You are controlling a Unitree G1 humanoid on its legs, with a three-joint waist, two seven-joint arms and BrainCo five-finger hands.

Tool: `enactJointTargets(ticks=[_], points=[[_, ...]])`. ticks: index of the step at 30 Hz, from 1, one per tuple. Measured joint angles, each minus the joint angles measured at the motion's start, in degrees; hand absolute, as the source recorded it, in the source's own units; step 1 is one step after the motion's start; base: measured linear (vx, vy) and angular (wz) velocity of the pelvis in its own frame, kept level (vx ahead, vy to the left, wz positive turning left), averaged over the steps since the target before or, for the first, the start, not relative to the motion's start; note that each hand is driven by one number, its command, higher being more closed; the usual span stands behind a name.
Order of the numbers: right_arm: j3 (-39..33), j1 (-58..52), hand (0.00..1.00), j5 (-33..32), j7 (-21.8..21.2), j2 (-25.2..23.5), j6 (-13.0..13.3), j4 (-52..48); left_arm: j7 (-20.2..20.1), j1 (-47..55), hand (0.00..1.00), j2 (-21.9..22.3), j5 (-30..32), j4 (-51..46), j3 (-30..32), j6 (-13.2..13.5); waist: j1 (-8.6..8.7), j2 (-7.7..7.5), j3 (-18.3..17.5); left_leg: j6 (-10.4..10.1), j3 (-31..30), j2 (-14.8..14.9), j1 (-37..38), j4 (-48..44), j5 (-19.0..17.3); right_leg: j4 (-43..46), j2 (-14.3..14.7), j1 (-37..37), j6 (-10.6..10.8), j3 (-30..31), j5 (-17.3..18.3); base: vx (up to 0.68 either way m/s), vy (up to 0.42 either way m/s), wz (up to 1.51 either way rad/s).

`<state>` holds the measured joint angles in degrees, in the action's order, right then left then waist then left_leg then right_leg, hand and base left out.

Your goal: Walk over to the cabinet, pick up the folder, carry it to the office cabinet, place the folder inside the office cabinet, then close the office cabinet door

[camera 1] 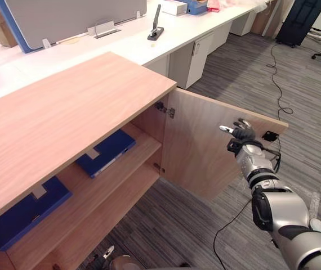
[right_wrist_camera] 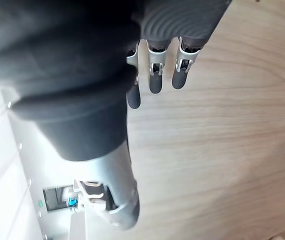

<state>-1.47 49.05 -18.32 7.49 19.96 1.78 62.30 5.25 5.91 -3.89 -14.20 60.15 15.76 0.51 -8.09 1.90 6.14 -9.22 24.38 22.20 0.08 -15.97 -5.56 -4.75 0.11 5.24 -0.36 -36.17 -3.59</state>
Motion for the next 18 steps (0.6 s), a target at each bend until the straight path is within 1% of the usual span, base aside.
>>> enactJointTargets(ticks=[1,2,3,5,7,8,10,11,12,14,15,16,17,18], points=[[2.07,-0.44,0.0,1.18,-0.98,-0.02,0.03,-3.08,-0.04,-0.02,0.0,0.0,0.04,0.04,0.25,-0.01,0.1,-0.02,0.17,-0.1,0.4,-0.01,0.05,0.4,0.33,0.0,0.07,-0.42,-0.26,0.4,-0.19,-0.01,-0.018,-0.15],[4.23,-1.96,0.0,1.97,-2.39,0.01,0.31,-7.47,-0.13,0.0,0.0,0.01,0.28,0.07,0.69,-0.04,0.62,-0.06,0.26,-0.19,0.5,-0.08,0.31,0.87,0.73,0.0,0.16,-0.46,-0.44,0.46,-0.29,0.01,-0.018,-0.1],[5.91,-3.26,0.0,2.5,-3.11,-0.04,0.87,-10.5,-0.19,0.01,0.0,0.09,0.45,0.09,1.04,-0.05,0.81,-0.07,0.27,-0.11,0.66,-0.09,0.63,1.12,0.9,0.0,0.23,-0.37,-0.52,0.6,-0.26,0.04,-0.022,-0.09],[9.01,-7.35,0.0,3.91,-5.12,-0.49,2.96,-14.73,-0.45,-0.07,0.0,0.17,0.48,0.08,1.21,-0.07,1.06,-0.08,0.26,-0.32,1.36,-0.24,1.52,2.04,1.27,0.01,0.29,-0.3,-0.73,1.31,-0.26,0.07,-0.003,-0.11],[10.04,-11.26,0.0,4.46,-6.0,-1.88,3.23,-14.94,-0.64,-0.34,0.0,0.28,0.63,0.03,1.16,-0.06,1.17,-0.12,0.27,-0.97,2.21,-0.96,2.96,3.99,1.98,0.01,-0.01,-0.21,-0.74,1.89,-0.27,0.05,0.02,-0.11],[10.09,-12.77,0.0,5.02,-6.19,-2.58,3.23,-14.92,-0.66,-0.41,0.0,0.29,0.7,0.03,1.11,-0.06,1.33,-0.12,0.27,-0.94,2.57,-1.13,3.16,4.29,2.03,0.01,-0.14,-0.21,-0.74,2.02,-0.27,0.07,0.047,-0.1],[10.26,-19.57,0.0,6.2,-6.25,-6.0,3.07,-13.47,-0.67,-1.05,0.0,0.29,0.74,0.05,0.96,-0.05,2.07,-0.22,0.33,-0.94,3.05,-1.75,3.47,4.3,2.04,0.01,-0.69,-0.21,-0.69,2.43,-0.33,0.07,0.058,-0.07],[10.26,-20.16,0.0,6.22,-6.25,-6.41,3.05,-13.12,-0.67,-1.11,0.0,0.29,0.73,0.05,0.96,-0.05,2.1,-0.25,0.35,-0.94,3.09,-1.77,3.49,4.19,2.04,0.01,-0.74,-0.21,-0.68,2.57,-0.34,0.06,0.041,-0.15],[10.25,-22.61,0.0,6.27,-6.24,-8.25,2.86,-12.01,-0.65,-1.29,0.0,0.25,0.73,0.03,0.99,0.02,2.14,-0.49,0.5,-0.93,3.14,-1.81,3.31,3.1,2.03,0.01,-0.98,-0.21,-0.65,3.19,-0.39,0.04,0.025,-0.18],[9.43,-25.92,0.0,6.27,-5.99,-10.98,2.85,-9.44,-0.56,-1.52,0.0,0.26,0.69,0.05,1.18,0.37,2.28,-0.96,0.82,-0.46,1.84,-1.23,1.77,-2.09,1.77,0.0,-1.24,-0.04,-0.64,3.93,-0.39,0.03,-0.01,-0.2],[8.84,-28.22,0.0,6.24,-5.68,-12.73,2.84,-6.36,-0.48,-1.5,0.0,0.23,0.67,0.15,1.73,0.62,2.22,-1.01,0.92,1.52,-1.56,-0.37,-0.91,-8.7,1.42,0.0,-1.12,0.35,-0.67,4.87,-0.31,0.02,-0.064,-0.4],[6.79,-30.19,0.0,5.84,-4.86,-14.84,2.57,-2.41,-0.2,-1.21,0.0,0.35,0.65,0.52,2.8,0.87,2.15,-0.65,1.35,2.84,-6.2,0.62,-3.69,-16.4,2.11,0.0,-0.78,1.14,-0.93,6.48,-0.1,0.03,-0.064,-0.5],[5.09,-31.18,0.0,5.74,-4.47,-15.81,2.48,-0.42,-0.05,-1.23,0.0,0.37,0.65,1.03,3.36,0.98,2.23,-0.42,1.97,3.75,-9.05,0.73,-5.16,-19.98,2.98,0.0,-0.6,1.89,-1.18,7.22,0.08,0.05,-0.007,-0.68],[0.15,-33.86,0.0,4.51,-3.29,-17.39,2.02,2.87,0.18,-1.13,0.0,0.38,0.62,1.25,3.58,1.06,2.14,-0.54,2.52,3.43,-13.44,0.19,-7.77,-26.08,1.89,0.04,-0.75,2.25,-1.76,8.79,0.53,0.08,0.063,-0.71]])
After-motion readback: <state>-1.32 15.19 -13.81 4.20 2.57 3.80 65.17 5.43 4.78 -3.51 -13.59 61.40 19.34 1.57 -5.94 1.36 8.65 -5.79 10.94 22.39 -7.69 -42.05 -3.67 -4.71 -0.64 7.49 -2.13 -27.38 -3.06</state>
